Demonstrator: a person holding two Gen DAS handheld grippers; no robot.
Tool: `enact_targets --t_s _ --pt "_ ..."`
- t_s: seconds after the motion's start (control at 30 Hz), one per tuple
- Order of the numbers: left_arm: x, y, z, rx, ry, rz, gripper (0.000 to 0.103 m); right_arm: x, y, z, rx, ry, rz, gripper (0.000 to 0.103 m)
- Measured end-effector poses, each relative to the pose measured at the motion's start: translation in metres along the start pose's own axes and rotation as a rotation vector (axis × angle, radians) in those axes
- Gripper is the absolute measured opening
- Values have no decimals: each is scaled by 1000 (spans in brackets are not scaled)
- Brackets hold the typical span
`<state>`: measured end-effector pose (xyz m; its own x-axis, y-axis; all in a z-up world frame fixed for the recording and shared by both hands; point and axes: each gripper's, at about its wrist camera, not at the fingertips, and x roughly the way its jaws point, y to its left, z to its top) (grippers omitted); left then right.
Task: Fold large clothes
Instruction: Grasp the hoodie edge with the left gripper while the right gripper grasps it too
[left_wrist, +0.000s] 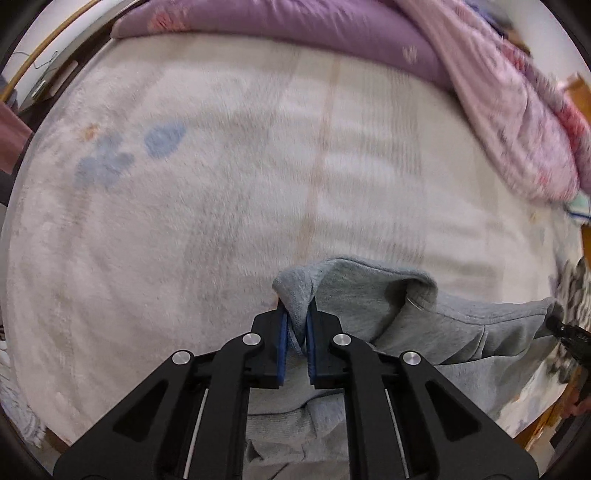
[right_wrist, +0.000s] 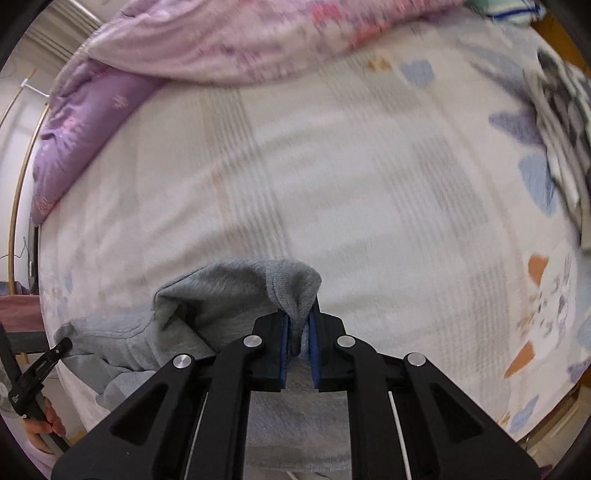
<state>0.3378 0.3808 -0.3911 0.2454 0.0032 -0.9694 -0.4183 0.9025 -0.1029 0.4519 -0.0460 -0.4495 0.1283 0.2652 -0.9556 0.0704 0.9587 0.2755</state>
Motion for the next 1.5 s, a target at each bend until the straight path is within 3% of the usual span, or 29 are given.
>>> enact_targets --t_s 0.17,0.3,0.5,0.57,0.63,0.67,0.7,0.73,0.77,0.8,0.83,0.87,0.97,1.0,1.03,1.07,1.1,1.13,1.17,1.2,1.5 --pt "-12 -22 37 25 -48 -1 8 -16 13 41 -15 -32 23 8" --pt "5 -38 71 46 -45 9 9 -7 30 82 -57 -31 1 9" --pt "71 -54 107 100 36 46 9 60 38 125 -102 90 -46 9" --pt "103 -53 113 120 81 72 15 88 36 132 -106 143 -58 10" --pt "126 -48 116 130 113 117 23 118 32 138 -125 212 -93 18" --pt "132 -46 118 137 126 129 43 127 29 141 -125 228 -107 28" --pt "140 -43 119 153 151 143 57 136 25 144 -130 254 -106 48" --pt "146 -41 121 177 172 136 75 140 24 146 -142 270 -98 61" --pt "148 -39 121 197 173 125 77 142 24 147 -174 273 -84 76" --pt "149 -37 121 220 177 109 79 141 25 148 -211 267 -71 81" --pt "155 -35 121 241 205 93 89 140 27 148 -257 261 -66 83" --pt "159 -33 121 245 225 85 90 142 31 148 -321 264 -77 89" --pt "170 -31 121 249 255 48 90 158 37 145 -426 305 -117 90" --pt "171 -31 122 256 249 51 88 167 39 144 -461 323 -134 89" --pt "171 -32 121 268 243 56 78 171 41 142 -480 326 -139 87" --pt "165 -35 121 301 218 44 57 173 43 140 -507 303 -140 77" --pt "160 -37 120 329 204 34 42 171 45 138 -520 283 -133 61" --pt "157 -38 121 342 201 31 13 167 46 136 -525 266 -121 48" --pt "153 -37 123 324 209 14 12 160 47 135 -512 247 -99 12" --pt "150 -36 124 309 208 18 12 156 46 135 -486 249 -75 7" --pt "102 -42 110 293 106 65 11 102 39 125 -390 159 -59 7"
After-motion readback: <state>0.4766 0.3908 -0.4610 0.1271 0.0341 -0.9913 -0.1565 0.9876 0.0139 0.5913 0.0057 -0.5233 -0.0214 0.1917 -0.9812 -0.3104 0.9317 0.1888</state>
